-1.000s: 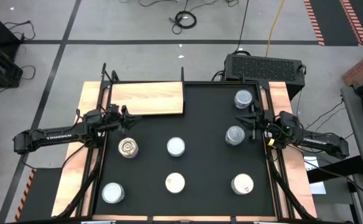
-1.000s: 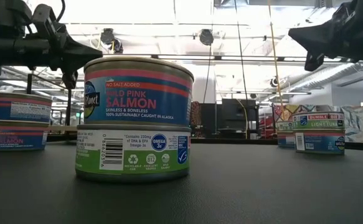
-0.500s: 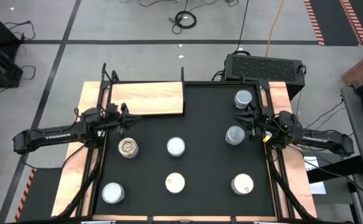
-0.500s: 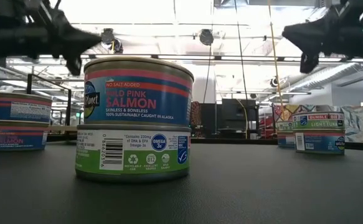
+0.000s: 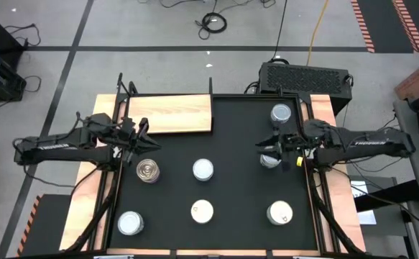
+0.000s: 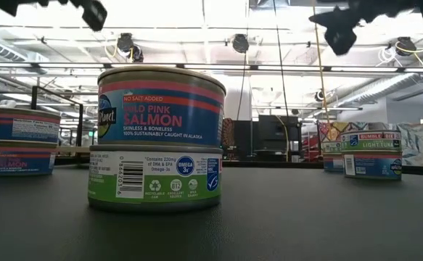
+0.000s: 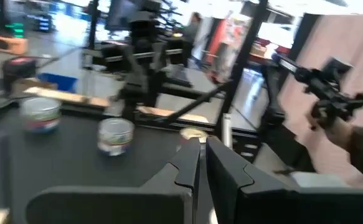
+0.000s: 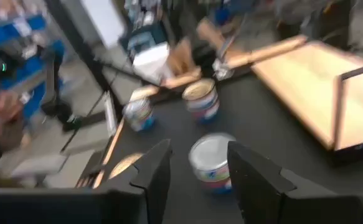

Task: Stack canned seafood by type on shelf
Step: Remove the green and white tuna can from the blue and pink tuna can on the table

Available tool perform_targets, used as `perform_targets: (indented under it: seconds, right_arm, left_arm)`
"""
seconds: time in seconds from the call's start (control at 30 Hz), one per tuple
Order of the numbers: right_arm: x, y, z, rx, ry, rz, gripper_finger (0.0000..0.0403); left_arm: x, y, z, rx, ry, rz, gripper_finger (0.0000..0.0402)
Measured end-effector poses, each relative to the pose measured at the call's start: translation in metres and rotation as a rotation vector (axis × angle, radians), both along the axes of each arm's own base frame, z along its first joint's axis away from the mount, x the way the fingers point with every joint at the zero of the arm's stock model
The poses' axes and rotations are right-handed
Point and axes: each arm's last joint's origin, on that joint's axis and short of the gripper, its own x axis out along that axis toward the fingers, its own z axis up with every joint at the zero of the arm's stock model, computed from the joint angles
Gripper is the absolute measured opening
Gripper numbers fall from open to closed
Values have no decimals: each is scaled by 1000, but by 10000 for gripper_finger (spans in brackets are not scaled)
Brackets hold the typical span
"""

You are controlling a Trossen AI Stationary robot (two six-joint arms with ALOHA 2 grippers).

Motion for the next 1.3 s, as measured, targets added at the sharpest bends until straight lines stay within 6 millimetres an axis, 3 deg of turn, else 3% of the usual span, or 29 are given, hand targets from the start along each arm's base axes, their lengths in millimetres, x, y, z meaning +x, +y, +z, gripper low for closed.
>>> perform_targets:
  seconds: [0.2, 0.37, 0.7, 1.07, 1.3]
  right_arm:
    - [28, 16, 29, -61, 192, 82, 158]
    - [44, 18, 42, -161, 329, 95, 158]
    - [70, 20, 50, -452, 237, 196, 158]
    - [84, 22, 60, -517, 64, 179, 157]
    - [79, 12, 50, -294, 231, 52, 159]
  left_arm:
    - [18, -12, 16, 129, 7, -49, 66]
    - [35, -12, 10, 233, 59, -14, 128]
    - [57, -10, -8, 315, 155, 10, 237]
    - [67, -10, -18, 348, 196, -10, 247]
    - [79, -10, -21, 474, 136, -24, 247]
